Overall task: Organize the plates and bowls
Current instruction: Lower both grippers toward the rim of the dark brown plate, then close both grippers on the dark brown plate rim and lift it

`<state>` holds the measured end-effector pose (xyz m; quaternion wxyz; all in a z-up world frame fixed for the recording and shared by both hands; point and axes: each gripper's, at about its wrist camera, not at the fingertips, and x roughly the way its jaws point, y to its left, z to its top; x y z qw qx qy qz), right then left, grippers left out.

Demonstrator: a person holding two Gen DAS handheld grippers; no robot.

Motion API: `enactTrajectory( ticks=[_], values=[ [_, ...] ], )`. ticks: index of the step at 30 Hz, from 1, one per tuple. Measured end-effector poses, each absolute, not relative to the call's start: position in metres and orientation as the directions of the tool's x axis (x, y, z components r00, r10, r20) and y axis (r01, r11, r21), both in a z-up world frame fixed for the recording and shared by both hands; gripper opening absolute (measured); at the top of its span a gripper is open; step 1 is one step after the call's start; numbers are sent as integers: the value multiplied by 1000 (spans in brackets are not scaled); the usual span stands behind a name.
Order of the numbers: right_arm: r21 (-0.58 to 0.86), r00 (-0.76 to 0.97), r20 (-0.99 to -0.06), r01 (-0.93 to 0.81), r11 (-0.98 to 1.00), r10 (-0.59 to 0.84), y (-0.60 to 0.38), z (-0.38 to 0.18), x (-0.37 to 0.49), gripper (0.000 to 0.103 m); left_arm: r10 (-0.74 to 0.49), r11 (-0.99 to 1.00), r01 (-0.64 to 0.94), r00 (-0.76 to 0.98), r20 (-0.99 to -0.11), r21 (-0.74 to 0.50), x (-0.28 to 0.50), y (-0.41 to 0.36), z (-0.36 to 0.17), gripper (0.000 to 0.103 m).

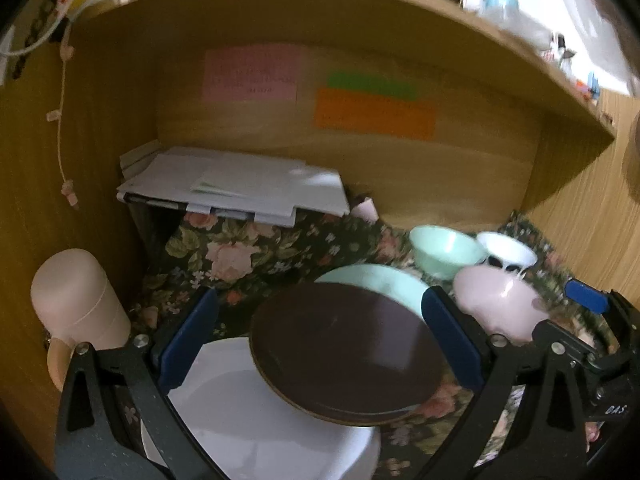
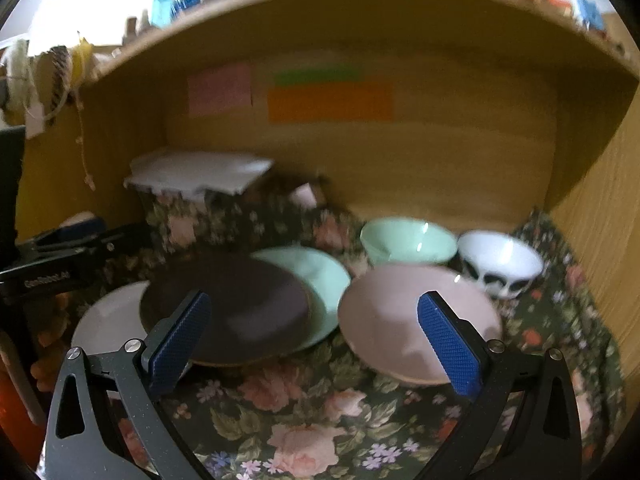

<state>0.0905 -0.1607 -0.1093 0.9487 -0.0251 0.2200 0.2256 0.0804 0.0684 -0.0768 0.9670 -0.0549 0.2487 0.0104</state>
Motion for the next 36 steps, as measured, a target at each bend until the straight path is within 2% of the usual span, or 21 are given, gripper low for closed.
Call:
enactTrajectory(
  ticks=[4, 6, 8, 11, 14, 16, 19, 25, 29, 31, 36],
  values=[
    [92, 760, -479, -454, 886, 439, -153, -121, 101, 102, 6, 995, -57, 854, -520, -82, 96, 73, -92, 103],
    [121, 732, -507, -463, 878, 456, -148, -127, 107, 97, 14, 995, -67, 839, -544, -77, 106, 76, -99, 103],
    [135, 708, -532, -472, 871, 465, -143, -132, 110, 87, 15, 996, -64, 826, -564, -67, 114, 82, -104, 103],
    [140, 687, -558, -475, 869, 465, -135, -139, 115, 79, 9, 995, -62, 812, -583, -72, 123, 91, -112, 102],
    [150, 664, -582, -481, 864, 471, -127, -144, 119, 69, -2, 995, -61, 795, -606, -83, 131, 99, -118, 94],
    [159, 645, -597, -487, 859, 477, -122, -147, 123, 65, -44, 993, -40, 767, -641, -115, 138, 105, -124, 85],
    [158, 623, -620, -497, 853, 478, -114, -151, 129, 55, -65, 989, -42, 737, -673, -142, 145, 112, -132, 80],
    [151, 604, -657, -480, 864, 450, -108, -159, 145, 49, -71, 987, -50, 707, -704, -150, 149, 119, -139, 71],
    [141, 592, -687, -459, 877, 421, -105, -164, 156, 33, -71, 990, -41, 676, -734, -134, 155, 120, -143, 58],
    [129, 589, -697, -459, 879, 410, -101, -166, 158, 32, -81, 990, -34, 658, -749, -137, 158, 118, -146, 48],
    [106, 597, -707, -441, 891, 379, -98, -168, 158, 32, -101, 987, -36, 634, -766, -160, 161, 121, -152, 35]
  ],
)
